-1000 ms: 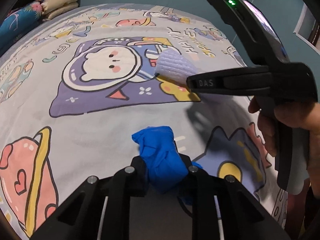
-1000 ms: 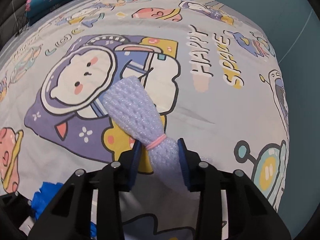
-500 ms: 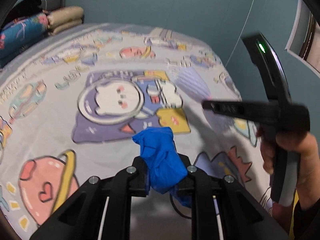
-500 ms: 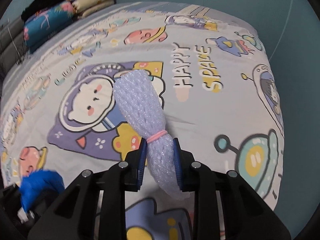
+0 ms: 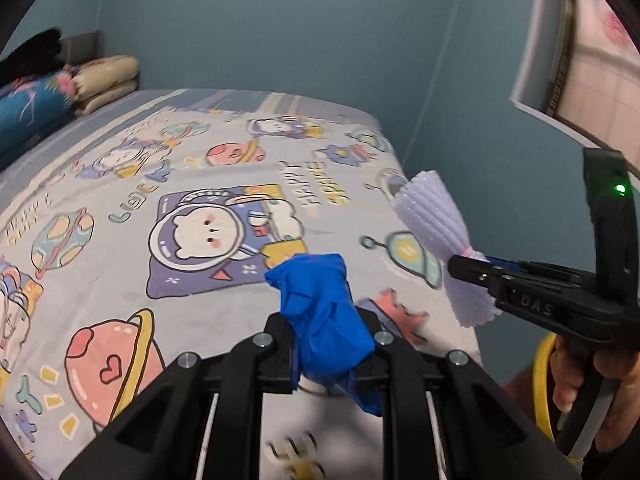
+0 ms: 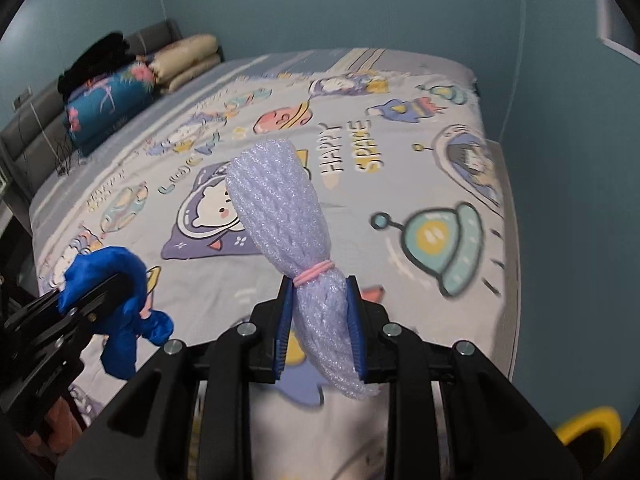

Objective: Collect trash
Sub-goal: 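Carry the blue bag and foam mesh over the bin with both tools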

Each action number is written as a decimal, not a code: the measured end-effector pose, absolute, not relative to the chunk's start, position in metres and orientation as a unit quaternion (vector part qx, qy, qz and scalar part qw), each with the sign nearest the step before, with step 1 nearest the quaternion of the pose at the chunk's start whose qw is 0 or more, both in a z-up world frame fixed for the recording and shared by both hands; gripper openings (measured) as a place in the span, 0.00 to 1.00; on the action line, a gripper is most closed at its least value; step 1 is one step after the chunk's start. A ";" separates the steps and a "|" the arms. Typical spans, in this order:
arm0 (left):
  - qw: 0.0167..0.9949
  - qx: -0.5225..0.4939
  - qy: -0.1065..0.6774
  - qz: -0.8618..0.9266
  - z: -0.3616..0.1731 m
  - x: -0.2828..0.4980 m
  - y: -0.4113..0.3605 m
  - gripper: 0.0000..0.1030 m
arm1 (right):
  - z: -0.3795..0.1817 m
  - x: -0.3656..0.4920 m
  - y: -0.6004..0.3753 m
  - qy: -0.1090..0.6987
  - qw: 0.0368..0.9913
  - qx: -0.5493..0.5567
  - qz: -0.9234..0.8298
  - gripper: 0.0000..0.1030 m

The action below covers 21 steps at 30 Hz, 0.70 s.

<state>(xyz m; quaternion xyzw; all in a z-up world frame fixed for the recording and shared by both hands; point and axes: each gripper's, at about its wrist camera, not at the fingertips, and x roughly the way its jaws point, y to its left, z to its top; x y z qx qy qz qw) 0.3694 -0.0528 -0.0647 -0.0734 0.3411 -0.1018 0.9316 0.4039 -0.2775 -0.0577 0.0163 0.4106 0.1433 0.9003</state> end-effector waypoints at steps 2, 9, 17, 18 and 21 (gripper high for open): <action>0.932 -0.067 0.334 -0.121 -0.052 0.352 -0.063 0.14 | -0.049 0.376 -0.296 0.401 0.906 0.034 0.132 0.23; 0.934 -0.052 0.315 -0.162 -0.018 0.308 -0.096 0.14 | -0.022 0.304 -0.357 0.364 0.926 0.065 0.081 0.23; 0.936 -0.024 0.288 -0.201 0.009 0.273 -0.149 0.14 | -0.015 0.240 -0.409 0.335 0.938 0.083 0.035 0.23; 0.936 -0.020 0.286 -0.205 0.011 0.269 -0.156 0.14 | -0.016 0.232 -0.419 0.334 0.938 0.092 0.028 0.23; 0.933 -0.004 0.281 -0.223 0.015 0.259 -0.184 0.14 | -0.021 0.217 -0.440 0.332 0.937 0.106 0.011 0.23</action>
